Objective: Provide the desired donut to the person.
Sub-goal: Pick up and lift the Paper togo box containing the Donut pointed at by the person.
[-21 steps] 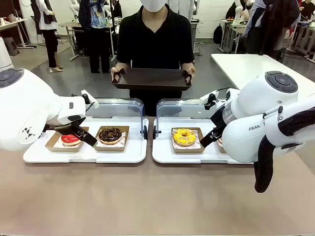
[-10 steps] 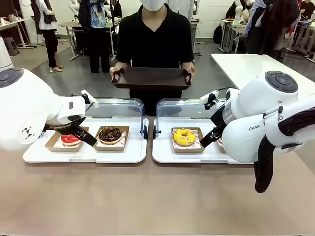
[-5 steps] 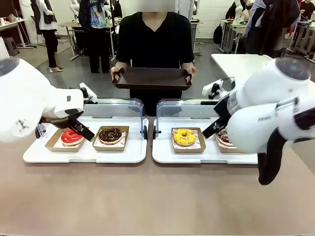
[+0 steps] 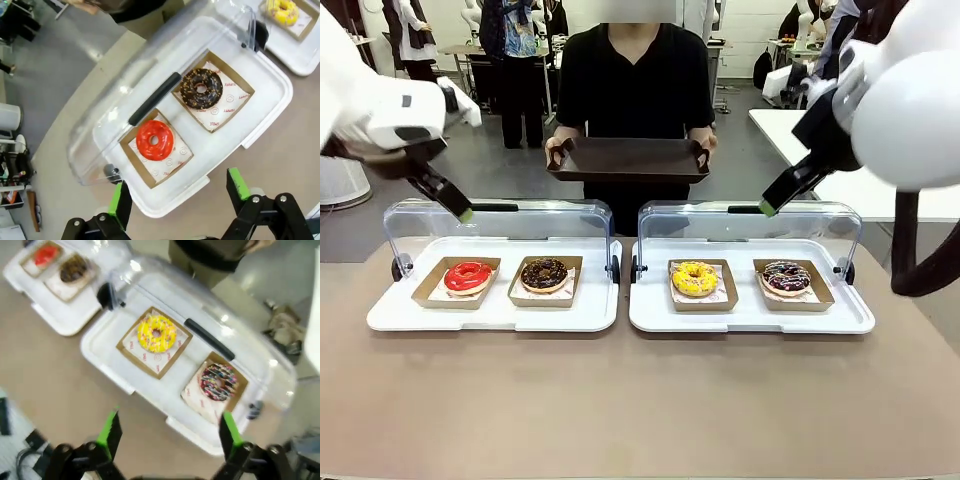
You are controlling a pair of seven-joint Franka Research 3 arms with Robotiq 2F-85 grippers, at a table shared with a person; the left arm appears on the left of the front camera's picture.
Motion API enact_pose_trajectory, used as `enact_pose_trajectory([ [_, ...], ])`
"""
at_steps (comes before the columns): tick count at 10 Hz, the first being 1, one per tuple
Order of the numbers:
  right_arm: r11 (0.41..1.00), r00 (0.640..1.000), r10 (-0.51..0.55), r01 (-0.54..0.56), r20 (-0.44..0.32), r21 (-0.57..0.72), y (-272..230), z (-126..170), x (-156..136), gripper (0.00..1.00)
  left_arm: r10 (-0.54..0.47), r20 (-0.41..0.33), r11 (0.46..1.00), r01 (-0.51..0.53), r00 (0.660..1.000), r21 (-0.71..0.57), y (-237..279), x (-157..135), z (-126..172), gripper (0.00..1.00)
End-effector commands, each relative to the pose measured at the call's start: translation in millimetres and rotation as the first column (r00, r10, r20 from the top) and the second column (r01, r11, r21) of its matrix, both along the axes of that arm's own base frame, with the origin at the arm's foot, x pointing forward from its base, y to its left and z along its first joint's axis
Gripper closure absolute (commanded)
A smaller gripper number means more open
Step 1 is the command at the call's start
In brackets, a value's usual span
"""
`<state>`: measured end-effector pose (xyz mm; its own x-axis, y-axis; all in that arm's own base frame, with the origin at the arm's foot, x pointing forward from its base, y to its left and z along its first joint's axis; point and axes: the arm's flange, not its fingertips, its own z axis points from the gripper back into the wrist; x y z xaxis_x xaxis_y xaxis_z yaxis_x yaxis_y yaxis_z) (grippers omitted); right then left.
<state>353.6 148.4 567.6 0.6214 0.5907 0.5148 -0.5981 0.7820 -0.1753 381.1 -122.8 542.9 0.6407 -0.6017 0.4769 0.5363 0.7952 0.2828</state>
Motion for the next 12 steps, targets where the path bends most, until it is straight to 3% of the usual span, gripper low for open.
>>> enact_pose_trajectory([
  [1,0.997,0.999,0.035,-0.035,-0.002,-0.073,3,17,-6,0.0,0.0,0.029,1.0,0.0,1.0,-0.001,10,-9,19,0.0],
  [3,0.993,1.0,0.028,-0.028,-0.001,-0.113,4,23,-14,0.0,0.017,0.055,0.999,-0.015,0.998,-0.029,14,-22,34,0.0],
  [4,0.974,0.994,-0.005,0.029,0.105,-0.223,4,15,-19,0.0,-0.001,0.1,1.0,0.004,0.995,-0.023,9,-35,34,0.0],
  [5,0.998,0.999,0.032,-0.033,-0.006,-0.061,6,27,-13,0.0,0.013,0.058,1.0,-0.012,0.998,-0.021,9,-16,37,0.0],
  [9,0.995,0.999,0.028,-0.026,0.016,-0.101,5,27,-15,0.0,0.013,0.058,1.0,-0.012,0.998,-0.021,9,-16,37,0.0],
  [10,0.995,0.996,0.083,-0.084,-0.014,-0.05,-5,25,-8,0.0,0.01,0.057,1.0,-0.009,0.998,-0.019,9,-19,34,0.0],
  [12,0.96,0.972,0.233,-0.236,0.037,0.149,-35,29,8,0.0,-0.18,0.017,0.959,0.18,0.983,-0.22,39,3,43,0.0],
])
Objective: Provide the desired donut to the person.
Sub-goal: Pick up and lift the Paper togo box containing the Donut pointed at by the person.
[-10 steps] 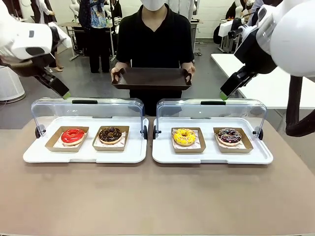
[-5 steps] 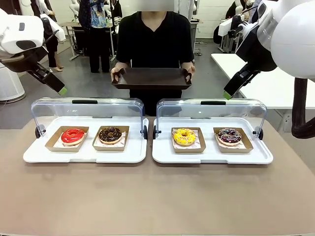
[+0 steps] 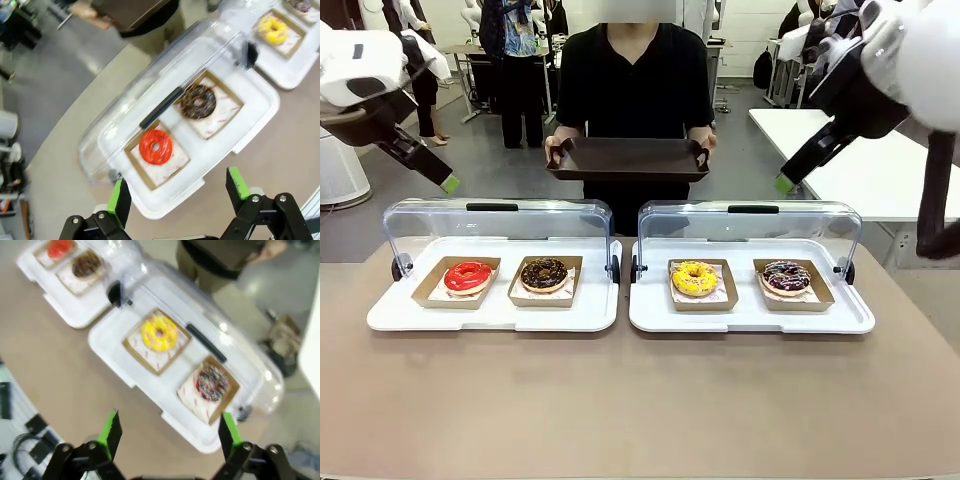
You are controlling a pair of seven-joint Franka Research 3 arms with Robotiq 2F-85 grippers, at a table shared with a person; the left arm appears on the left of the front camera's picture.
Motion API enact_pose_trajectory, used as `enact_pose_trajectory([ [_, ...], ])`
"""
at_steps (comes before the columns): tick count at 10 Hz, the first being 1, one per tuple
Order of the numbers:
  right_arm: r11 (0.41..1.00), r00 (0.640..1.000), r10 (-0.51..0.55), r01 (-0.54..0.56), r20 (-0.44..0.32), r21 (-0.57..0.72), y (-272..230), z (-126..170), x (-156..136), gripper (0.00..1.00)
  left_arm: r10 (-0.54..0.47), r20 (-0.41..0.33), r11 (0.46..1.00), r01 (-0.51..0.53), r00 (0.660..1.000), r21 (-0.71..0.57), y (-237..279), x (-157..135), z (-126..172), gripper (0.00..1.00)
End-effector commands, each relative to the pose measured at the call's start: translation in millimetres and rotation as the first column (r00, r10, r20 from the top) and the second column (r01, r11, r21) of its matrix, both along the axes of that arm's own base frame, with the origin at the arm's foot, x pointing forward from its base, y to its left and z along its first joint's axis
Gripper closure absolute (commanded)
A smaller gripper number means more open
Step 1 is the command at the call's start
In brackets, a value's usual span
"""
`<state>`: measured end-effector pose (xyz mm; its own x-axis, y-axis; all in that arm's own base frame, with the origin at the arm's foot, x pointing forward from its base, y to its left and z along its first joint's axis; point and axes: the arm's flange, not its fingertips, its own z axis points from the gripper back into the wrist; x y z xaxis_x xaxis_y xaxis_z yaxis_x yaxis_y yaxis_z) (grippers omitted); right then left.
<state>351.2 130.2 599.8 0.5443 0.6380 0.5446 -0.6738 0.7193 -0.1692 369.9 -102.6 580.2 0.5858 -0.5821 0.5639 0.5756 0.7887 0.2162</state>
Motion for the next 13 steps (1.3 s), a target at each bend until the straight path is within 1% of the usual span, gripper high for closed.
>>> enact_pose_trajectory([
  [1,0.957,0.978,0.205,-0.206,0.024,0.202,-34,-5,17,0.0,-0.234,-0.006,0.953,0.228,0.972,-0.198,35,18,9,0.0],
  [2,0.916,0.957,0.279,-0.289,0.076,0.276,-54,-5,23,0.0,-0.317,0.018,0.903,0.308,0.948,-0.299,54,20,15,0.0],
  [3,0.875,0.95,0.289,-0.311,0.114,0.37,-80,-6,31,0.0,-0.356,0.038,0.871,0.346,0.934,-0.35,74,21,19,0.0],
  [4,0.829,0.944,0.296,-0.331,0.149,0.451,-110,-12,38,0.0,-0.376,0.026,0.841,0.352,0.926,-0.411,100,26,22,0.0],
  [5,0.785,0.929,0.32,-0.369,0.183,0.497,-134,-20,39,0.0,-0.39,-0.007,0.808,0.339,0.921,-0.481,124,29,23,0.0],
  [6,0.751,0.917,0.343,-0.398,0.204,0.527,-157,-27,37,0.0,-0.393,-0.02,0.79,0.327,0.919,-0.519,144,26,24,0.0],
  [7,0.736,0.916,0.336,-0.399,0.218,0.546,-177,-32,34,0.0,-0.382,-0.02,0.776,0.31,0.924,-0.55,162,23,30,0.0],
  [8,0.711,0.907,0.34,-0.421,0.249,0.563,-195,-35,29,0.0,-0.367,-0.027,0.783,0.293,0.93,-0.549,177,18,37,0.0],
  [9,0.69,0.897,0.345,-0.441,0.276,0.574,-212,-38,23,0.0,-0.372,-0.038,0.775,0.289,0.927,-0.562,191,12,38,0.0],
  [10,0.686,0.9,0.343,-0.435,0.267,0.584,-225,-39,20,0.0,-0.394,-0.035,0.763,0.306,0.918,-0.57,202,5,39,0.0],
  [11,0.684,0.901,0.342,-0.434,0.268,0.587,-234,-40,16,0.0,-0.407,-0.033,0.765,0.32,0.913,-0.559,207,0,37,0.0],
  [13,0.683,0.9,0.341,-0.436,0.272,0.586,-246,-39,8,0.0,-0.441,-0.001,0.783,0.385,0.897,-0.489,216,-11,36,0.0],
])
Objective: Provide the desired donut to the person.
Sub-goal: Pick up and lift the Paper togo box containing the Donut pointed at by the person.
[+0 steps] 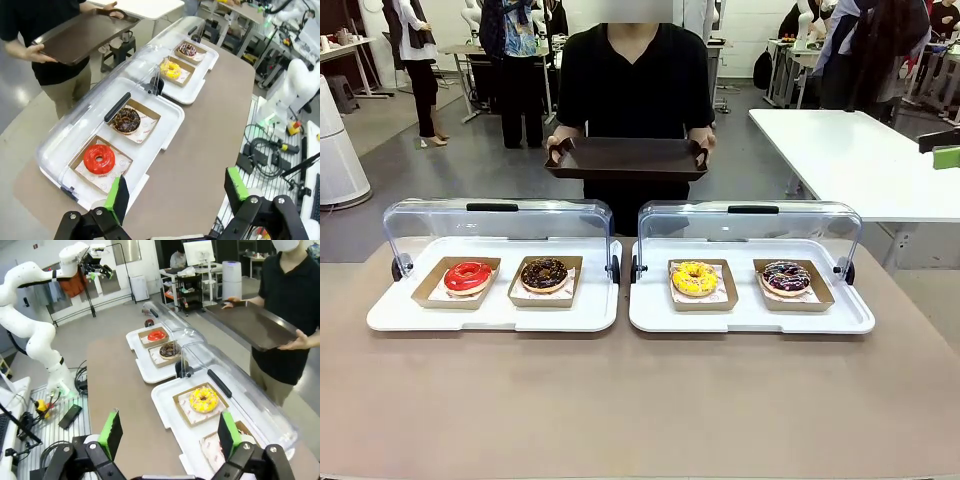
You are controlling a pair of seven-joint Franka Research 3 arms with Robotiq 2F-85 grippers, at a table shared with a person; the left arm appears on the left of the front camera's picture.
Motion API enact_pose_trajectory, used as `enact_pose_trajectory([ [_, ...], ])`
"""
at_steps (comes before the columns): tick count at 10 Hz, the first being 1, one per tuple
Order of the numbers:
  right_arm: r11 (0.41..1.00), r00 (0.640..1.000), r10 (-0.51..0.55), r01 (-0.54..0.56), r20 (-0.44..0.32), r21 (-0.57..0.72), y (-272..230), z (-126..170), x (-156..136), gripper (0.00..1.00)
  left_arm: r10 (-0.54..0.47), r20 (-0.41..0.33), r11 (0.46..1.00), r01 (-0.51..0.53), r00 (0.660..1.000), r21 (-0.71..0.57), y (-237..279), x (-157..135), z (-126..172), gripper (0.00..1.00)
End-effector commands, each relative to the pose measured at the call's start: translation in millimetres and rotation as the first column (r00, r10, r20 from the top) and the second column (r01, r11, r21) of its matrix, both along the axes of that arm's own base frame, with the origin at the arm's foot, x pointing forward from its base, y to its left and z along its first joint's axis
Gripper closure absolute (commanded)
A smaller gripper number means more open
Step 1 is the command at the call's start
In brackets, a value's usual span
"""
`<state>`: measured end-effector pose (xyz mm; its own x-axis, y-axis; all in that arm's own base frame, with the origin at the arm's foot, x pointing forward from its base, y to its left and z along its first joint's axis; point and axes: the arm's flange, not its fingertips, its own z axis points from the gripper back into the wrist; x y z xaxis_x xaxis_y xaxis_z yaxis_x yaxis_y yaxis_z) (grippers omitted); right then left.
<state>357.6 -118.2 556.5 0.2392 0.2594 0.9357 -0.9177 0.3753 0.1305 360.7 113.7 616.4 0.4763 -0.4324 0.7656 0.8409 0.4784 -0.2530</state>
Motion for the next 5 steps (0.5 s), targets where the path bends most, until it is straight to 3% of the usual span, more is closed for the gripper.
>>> enact_pose_trajectory([
  [1,1.0,0.999,0.02,-0.019,0.025,-0.013,-2,6,-2,0.0,-0.054,0.092,0.997,0.049,0.994,0.056,-2,-7,-6,0.0],
  [5,0.999,0.999,0.032,-0.03,0.044,-0.044,-4,19,-13,0.0,-0.137,0.234,0.984,0.104,0.963,0.147,1,-21,-16,0.0],
])
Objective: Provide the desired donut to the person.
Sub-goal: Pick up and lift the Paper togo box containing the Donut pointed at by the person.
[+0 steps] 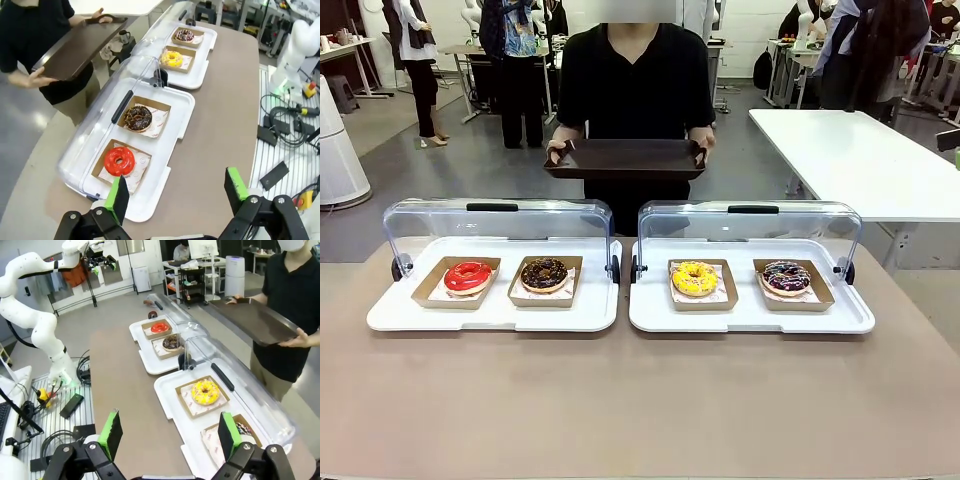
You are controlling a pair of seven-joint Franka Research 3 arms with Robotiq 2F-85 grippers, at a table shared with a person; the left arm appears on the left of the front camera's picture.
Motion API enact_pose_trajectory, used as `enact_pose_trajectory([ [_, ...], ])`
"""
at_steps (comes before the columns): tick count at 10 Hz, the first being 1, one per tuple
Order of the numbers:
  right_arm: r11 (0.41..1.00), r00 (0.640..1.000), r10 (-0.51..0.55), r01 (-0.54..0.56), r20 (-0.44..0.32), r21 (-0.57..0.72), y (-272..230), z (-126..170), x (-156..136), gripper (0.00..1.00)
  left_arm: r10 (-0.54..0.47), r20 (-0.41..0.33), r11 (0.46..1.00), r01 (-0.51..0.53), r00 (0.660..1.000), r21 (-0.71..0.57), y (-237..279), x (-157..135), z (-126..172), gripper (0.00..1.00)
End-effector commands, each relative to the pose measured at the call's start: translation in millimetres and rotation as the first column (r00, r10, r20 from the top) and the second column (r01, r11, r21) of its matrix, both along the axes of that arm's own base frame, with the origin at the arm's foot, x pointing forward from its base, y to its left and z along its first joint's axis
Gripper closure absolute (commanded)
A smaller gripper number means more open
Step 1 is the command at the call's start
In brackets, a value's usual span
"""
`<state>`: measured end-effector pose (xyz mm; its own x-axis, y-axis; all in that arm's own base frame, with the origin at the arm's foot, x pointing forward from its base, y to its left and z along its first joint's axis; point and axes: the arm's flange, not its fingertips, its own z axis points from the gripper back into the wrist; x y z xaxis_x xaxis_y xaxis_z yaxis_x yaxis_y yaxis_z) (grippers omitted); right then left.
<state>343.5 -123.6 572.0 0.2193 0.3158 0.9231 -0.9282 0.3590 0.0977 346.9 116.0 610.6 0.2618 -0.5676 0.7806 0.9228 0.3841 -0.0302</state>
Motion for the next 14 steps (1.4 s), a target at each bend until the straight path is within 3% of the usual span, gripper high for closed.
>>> enact_pose_trajectory([
  [1,1.0,1.0,0.007,-0.007,0.028,0.006,2,5,1,0.0,-0.007,0.06,1.0,0.006,0.998,0.022,1,-11,-16,0.0],
  [5,1.0,1.0,-0.015,0.015,0.005,-0.003,7,7,3,0.0,-0.001,0.063,1.0,-0.001,0.998,0.03,-5,-17,-22,0.0],
  [8,0.999,0.999,0.032,-0.033,0.044,0.034,9,9,0,0.0,-0.07,0.153,0.997,0.074,0.986,-0.019,-6,-20,-23,0.0],
  [11,0.998,0.999,0.036,-0.038,0.036,0.044,10,6,2,0.0,-0.075,0.19,0.995,0.087,0.979,-0.057,-3,-21,-28,0.0],
  [13,0.999,0.999,0.035,-0.036,0.022,0.023,12,5,3,0.0,-0.078,0.194,0.994,0.091,0.978,-0.057,-2,-22,-29,0.0],
  [14,0.999,1.0,0.027,-0.028,0.013,0.024,11,8,0,0.0,-0.08,0.156,0.996,0.086,0.985,-0.037,-5,-20,-21,0.0],
])
